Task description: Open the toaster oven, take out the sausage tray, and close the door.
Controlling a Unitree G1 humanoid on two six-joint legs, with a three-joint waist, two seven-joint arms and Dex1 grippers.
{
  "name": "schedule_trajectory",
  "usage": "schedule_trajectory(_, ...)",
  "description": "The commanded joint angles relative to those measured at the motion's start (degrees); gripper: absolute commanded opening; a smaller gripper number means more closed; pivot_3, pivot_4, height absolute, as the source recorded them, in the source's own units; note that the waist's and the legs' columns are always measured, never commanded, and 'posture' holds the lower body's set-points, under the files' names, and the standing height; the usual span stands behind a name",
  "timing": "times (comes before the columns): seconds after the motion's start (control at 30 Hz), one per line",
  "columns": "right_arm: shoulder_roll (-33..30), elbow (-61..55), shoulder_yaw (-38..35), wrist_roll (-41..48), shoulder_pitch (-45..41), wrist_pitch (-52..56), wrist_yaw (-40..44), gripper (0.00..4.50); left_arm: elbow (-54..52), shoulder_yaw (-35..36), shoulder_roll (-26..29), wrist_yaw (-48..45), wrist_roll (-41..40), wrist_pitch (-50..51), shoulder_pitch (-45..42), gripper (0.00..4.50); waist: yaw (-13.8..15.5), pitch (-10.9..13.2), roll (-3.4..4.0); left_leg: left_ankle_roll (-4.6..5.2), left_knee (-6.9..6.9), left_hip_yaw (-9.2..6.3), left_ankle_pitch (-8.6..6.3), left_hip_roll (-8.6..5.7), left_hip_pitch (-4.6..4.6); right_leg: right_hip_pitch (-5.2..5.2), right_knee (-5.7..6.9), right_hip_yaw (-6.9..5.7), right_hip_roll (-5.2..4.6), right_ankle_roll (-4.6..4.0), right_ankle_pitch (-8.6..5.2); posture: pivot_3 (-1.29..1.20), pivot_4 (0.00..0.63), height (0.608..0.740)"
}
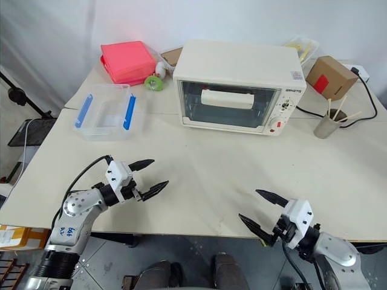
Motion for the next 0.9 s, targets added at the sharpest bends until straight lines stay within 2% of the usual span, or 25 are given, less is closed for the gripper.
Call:
schedule_trajectory(0.03,0.8,-2.2,-1.4,5.7,-5.1,5.6,-3.3,4.50,-1.7,1.3,0.1,-0.4,-1.7,-0.2,-0.4,4.48,0.0,0.0,0.00,0.00,0.01,0.00,0.00,0.00,-0.01,0.00,0.00,0.00,-0.01,0.00,0.00,0.00,0.150,0.740)
schedule_trajectory(0.17,-0.1,-0.3,-2.1,10.2,-16.2,15.7,-8.6,4.50,-5.0,3.5,2.7,-4.6,-7.3,3.7,-0.3,4.48,-0.5,0.0,0.00,-0.02,0.08,0.01,0.01,0.02,-0.01,-0.07,0.17,0.02,-0.01,0.00,0.00,0.00,0.150,0.740)
schedule_trajectory(0.27,0.3,3.3,-2.6,10.7,-24.2,19.9,-11.9,4.50,-6.6,7.0,3.8,-8.2,-15.9,8.6,-1.4,4.48,-0.3,0.0,0.00,-0.09,0.04,-0.02,0.05,0.03,-0.04,-0.14,0.22,-0.03,0.01,-0.03,-0.02,0.00,0.150,0.740)
schedule_trajectory(0.53,2.4,19.8,-2.1,5.1,-43.9,19.0,-15.8,4.50,-10.2,8.7,3.2,-6.8,-18.5,11.2,-3.2,4.48,-0.2,0.0,0.03,-0.02,0.16,0.01,0.04,0.01,-0.16,-0.17,0.12,-0.02,-0.01,-0.04,-0.02,0.00,0.150,0.740)
schedule_trajectory(0.77,4.3,24.4,-0.7,4.5,-50.9,17.3,-11.2,4.50,-12.7,8.2,1.0,-4.6,-18.6,12.9,-1.9,4.48,-0.4,0.0,0.06,-0.03,0.11,0.02,0.05,0.07,-0.22,-0.25,0.05,-0.03,0.04,-0.03,-0.02,0.00,0.150,0.740)
schedule_trajectory(0.9,4.4,20.5,1.9,3.9,-49.4,13.2,-4.2,4.50,-12.3,8.7,0.1,-3.4,-18.4,13.3,-1.6,4.48,-0.7,0.0,0.06,-0.03,0.14,0.03,0.05,0.06,-0.24,-0.24,0.07,-0.02,0.03,-0.03,-0.02,0.00,0.150,0.740)
